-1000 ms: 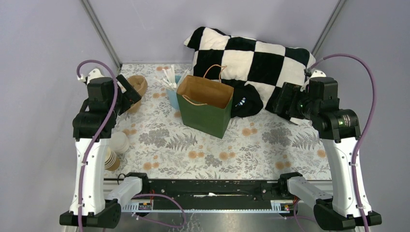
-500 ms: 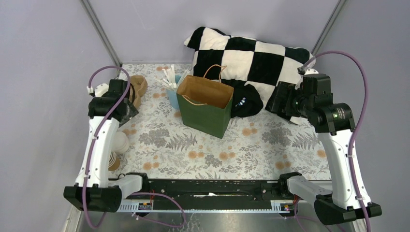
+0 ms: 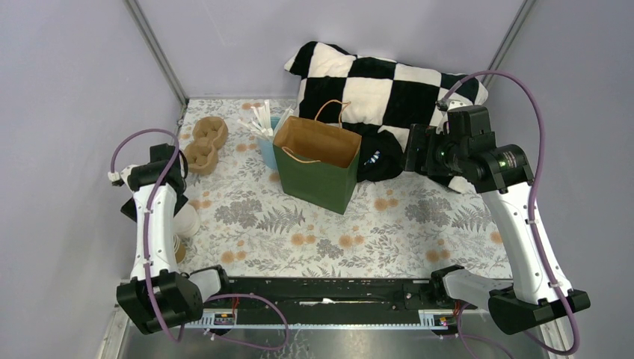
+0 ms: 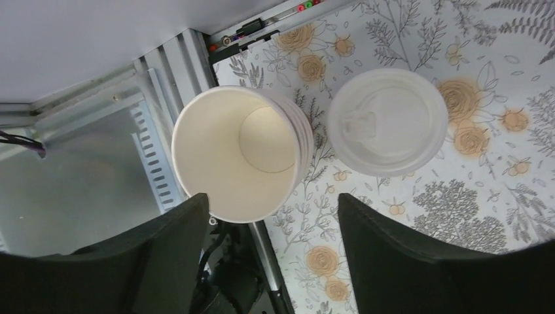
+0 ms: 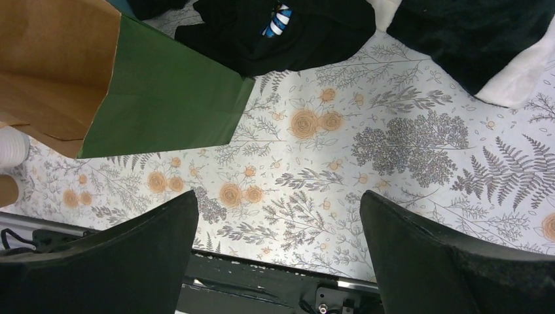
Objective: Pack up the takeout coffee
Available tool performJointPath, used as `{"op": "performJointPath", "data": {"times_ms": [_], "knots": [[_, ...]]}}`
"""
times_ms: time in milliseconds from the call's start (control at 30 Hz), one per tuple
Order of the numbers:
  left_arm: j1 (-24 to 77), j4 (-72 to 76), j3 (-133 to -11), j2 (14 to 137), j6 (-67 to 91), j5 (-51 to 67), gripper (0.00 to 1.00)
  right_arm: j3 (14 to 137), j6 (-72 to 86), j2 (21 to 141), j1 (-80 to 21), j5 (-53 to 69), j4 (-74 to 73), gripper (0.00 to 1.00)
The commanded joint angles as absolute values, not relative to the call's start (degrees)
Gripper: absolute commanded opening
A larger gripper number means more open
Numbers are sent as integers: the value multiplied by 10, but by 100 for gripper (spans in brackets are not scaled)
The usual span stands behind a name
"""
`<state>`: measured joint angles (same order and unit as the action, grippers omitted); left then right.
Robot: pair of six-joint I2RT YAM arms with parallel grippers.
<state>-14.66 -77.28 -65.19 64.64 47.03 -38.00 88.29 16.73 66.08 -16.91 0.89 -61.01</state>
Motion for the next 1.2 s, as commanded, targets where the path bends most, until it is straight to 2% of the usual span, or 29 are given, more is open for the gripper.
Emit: {"op": "performJointPath", "data": {"times_ms": [0, 67, 167, 533, 633, 833, 1167], "knots": [[-161, -730, -644, 633, 473, -390, 72, 909, 160, 663, -179, 28, -608, 100], [-168, -718, -637, 634, 469, -386, 60, 910, 158, 664, -184, 29, -607, 100], [-180, -701, -631, 639, 459, -381, 54, 911, 156, 664, -190, 31, -605, 100], [-214, -645, -608, 655, 440, -330, 50, 899, 152, 656, -193, 39, -598, 100], [-230, -633, -602, 655, 435, -316, 40, 897, 152, 656, -194, 42, -597, 100], [-231, -633, -600, 653, 437, -331, 38, 892, 152, 655, -195, 43, -593, 100], [-234, -626, -591, 650, 446, -325, 30, 888, 151, 655, -197, 46, -591, 100]]}}
